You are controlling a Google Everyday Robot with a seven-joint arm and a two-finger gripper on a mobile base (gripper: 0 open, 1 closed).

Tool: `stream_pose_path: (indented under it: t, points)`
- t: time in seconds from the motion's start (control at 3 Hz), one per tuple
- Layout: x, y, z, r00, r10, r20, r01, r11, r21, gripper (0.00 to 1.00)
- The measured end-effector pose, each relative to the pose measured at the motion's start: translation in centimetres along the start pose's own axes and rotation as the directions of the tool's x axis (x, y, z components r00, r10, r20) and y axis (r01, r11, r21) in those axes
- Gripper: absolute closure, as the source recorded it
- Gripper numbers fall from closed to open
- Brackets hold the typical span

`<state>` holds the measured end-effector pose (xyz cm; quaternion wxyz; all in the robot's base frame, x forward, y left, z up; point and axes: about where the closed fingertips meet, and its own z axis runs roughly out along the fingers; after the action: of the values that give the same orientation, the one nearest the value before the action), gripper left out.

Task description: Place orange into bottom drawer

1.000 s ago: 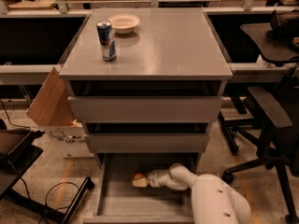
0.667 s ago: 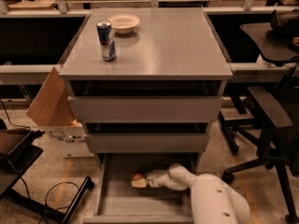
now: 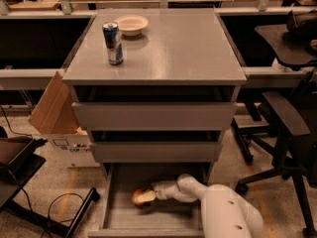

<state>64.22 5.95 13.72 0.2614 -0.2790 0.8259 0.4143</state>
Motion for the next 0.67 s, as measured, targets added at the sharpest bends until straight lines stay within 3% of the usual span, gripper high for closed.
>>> stream_pose_path:
  t: [0.67]
  points:
    - [0.5, 1.3, -0.9, 1.000, -0.014, -0.011, 0.014, 0.9998, -0.011, 0.00]
